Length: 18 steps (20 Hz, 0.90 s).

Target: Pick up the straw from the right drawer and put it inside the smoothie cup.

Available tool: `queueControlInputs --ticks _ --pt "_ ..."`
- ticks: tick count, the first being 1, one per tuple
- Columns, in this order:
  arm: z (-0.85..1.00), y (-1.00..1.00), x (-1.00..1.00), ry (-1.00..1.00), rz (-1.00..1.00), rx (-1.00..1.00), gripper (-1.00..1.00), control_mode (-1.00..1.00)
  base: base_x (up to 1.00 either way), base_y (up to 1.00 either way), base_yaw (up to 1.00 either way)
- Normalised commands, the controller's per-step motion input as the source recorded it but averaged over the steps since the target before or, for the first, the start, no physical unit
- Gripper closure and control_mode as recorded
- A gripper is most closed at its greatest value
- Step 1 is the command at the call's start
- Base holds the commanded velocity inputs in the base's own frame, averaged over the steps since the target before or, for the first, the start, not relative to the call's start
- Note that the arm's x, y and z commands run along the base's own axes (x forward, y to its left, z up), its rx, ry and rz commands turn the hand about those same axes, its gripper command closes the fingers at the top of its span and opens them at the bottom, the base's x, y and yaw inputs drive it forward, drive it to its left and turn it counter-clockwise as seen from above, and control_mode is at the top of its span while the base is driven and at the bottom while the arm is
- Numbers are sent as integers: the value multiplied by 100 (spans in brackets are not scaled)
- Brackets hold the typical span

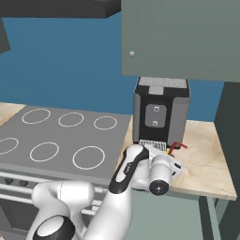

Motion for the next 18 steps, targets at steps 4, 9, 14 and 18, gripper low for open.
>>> queueControlInputs --ticks 4,9,14,18 --pt "28 -1 19 2 0 0 -100 -100 0 0 0" --pt "7 0 9 3 0 -1 -100 -100 0 0 0" --pt "1 0 0 0 0 -2 -100 -100 0 0 0" --pt "0 0 -8 0 0 -3 -100 -100 0 0 0"
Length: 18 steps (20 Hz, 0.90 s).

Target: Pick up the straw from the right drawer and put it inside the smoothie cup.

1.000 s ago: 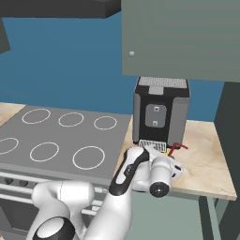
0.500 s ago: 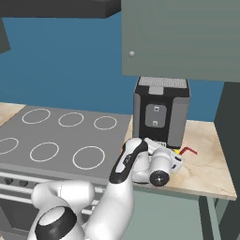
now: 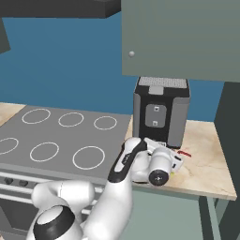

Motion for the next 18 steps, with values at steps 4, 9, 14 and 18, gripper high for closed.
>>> queueControlInputs --ticks 4,9,14,18 --pt "11 0 -34 -1 0 -3 -100 -100 0 0 0" --pt "40 0 -43 -9 0 -3 -100 -100 0 0 0" --pt "72 0 -28 -16 0 -4 -100 -100 0 0 0" --pt "79 0 -31 -14 0 -4 -100 -100 0 0 0"
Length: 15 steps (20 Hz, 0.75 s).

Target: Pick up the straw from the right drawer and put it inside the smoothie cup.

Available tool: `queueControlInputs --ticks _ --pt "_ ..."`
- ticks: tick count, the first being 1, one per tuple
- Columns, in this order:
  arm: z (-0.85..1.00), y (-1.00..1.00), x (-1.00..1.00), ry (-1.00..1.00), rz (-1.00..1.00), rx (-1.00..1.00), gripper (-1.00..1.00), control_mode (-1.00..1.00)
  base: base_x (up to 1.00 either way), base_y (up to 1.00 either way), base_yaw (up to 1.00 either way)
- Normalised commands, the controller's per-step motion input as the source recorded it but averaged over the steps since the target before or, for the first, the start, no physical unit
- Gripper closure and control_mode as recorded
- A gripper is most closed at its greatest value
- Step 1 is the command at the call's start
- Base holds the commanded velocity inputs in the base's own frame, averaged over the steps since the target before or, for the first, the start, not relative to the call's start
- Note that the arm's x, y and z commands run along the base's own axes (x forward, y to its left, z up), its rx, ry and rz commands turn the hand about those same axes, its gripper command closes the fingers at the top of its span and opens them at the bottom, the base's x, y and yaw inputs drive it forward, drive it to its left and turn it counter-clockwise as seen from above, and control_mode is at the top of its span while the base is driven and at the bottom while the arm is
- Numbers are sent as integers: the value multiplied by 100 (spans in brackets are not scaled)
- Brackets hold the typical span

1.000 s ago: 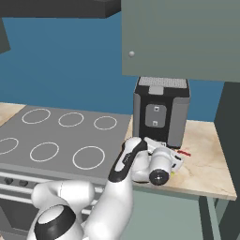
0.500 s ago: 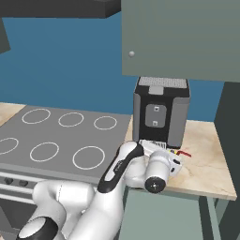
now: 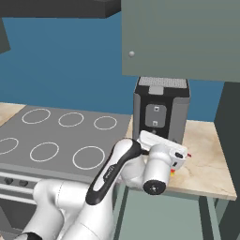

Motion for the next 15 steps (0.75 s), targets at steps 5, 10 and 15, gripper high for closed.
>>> queueControlInputs --ticks 5,10,15 --pt "63 0 -47 -4 -3 -2 -100 -100 0 0 0" --pt "62 3 -56 -1 -3 -1 -100 -100 0 0 0" --pt "65 12 -67 0 -4 -1 -100 -100 0 0 0"
